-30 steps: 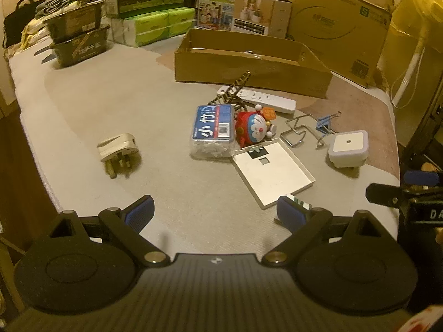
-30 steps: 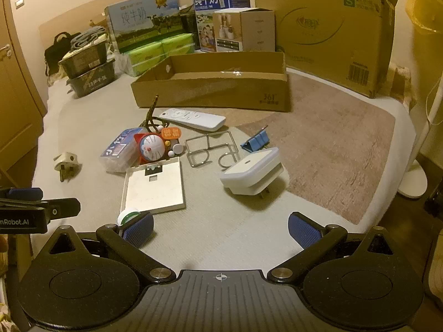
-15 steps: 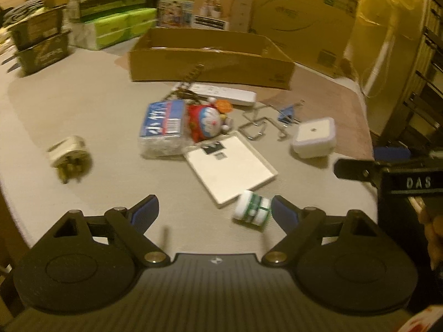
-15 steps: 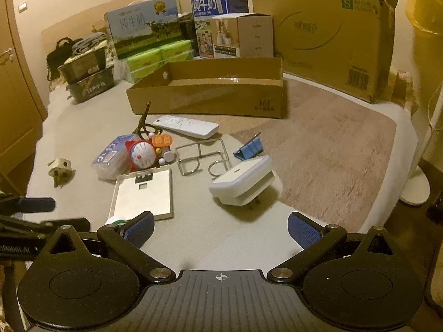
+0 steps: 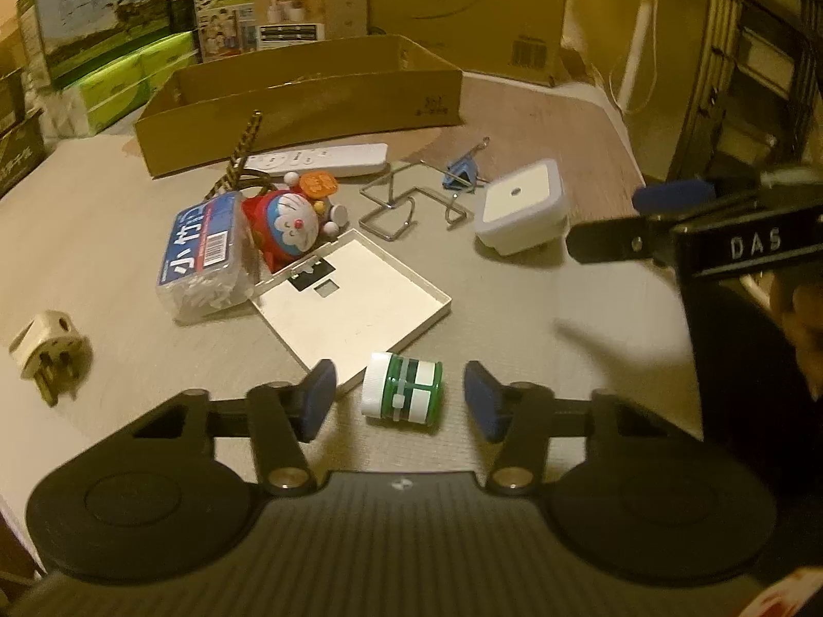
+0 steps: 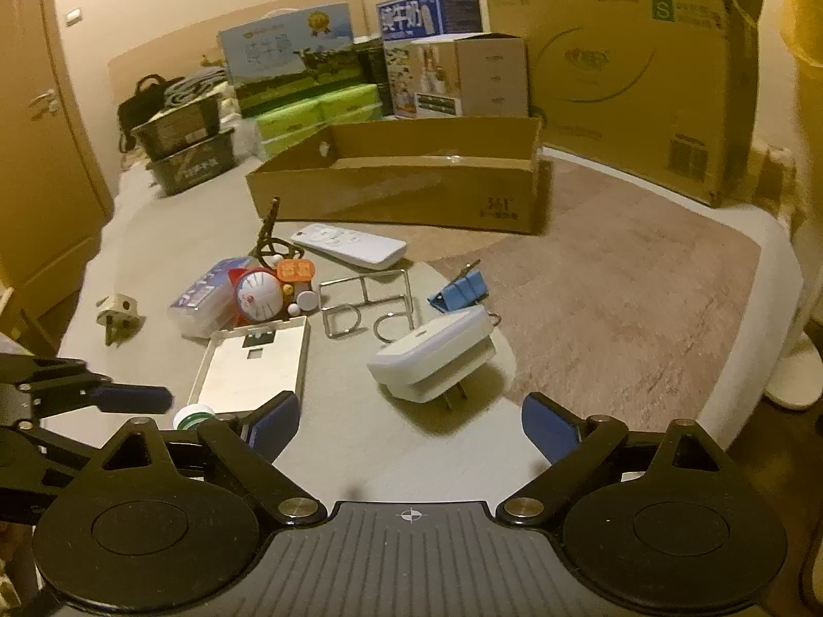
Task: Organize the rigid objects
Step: 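Grasp the green-and-white bottle with the left gripper while the right grasps the white night-light, then carry the bottle and night-light in both grippers over the cardboard box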
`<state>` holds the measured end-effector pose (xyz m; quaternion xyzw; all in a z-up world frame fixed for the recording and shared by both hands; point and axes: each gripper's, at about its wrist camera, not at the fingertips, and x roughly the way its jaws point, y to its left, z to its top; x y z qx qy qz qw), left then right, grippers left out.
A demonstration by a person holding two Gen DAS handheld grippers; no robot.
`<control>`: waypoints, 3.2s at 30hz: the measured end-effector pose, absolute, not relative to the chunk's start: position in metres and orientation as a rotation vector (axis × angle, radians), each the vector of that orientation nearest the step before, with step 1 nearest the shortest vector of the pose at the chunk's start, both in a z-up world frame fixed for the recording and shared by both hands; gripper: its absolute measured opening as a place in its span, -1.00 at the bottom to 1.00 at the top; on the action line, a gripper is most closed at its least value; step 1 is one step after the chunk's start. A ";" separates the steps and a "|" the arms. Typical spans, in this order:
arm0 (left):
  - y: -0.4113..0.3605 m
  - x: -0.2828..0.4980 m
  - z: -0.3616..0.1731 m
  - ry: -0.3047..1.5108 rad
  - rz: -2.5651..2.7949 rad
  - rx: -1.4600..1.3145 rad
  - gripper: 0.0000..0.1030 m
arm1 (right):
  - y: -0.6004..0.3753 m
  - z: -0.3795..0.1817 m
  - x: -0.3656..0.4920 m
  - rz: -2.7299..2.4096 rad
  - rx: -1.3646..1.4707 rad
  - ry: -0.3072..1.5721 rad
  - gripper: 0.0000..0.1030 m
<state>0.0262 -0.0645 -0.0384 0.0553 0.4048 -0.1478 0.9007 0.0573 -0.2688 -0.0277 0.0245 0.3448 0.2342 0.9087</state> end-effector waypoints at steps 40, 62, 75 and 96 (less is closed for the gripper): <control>-0.054 0.046 -0.013 0.794 -0.236 0.000 -0.45 | -0.248 -0.060 0.133 0.810 -0.316 0.660 0.39; -0.038 0.068 0.022 0.730 -0.218 -0.029 -0.45 | -0.245 -0.021 0.126 0.702 -0.194 0.655 0.32; -0.021 0.120 0.072 0.659 -0.228 -0.053 -0.45 | -0.259 0.027 0.159 0.593 -0.114 0.633 0.32; 0.004 0.243 0.092 0.703 -0.218 -0.013 -0.45 | -0.250 0.070 0.271 0.541 -0.044 0.621 0.32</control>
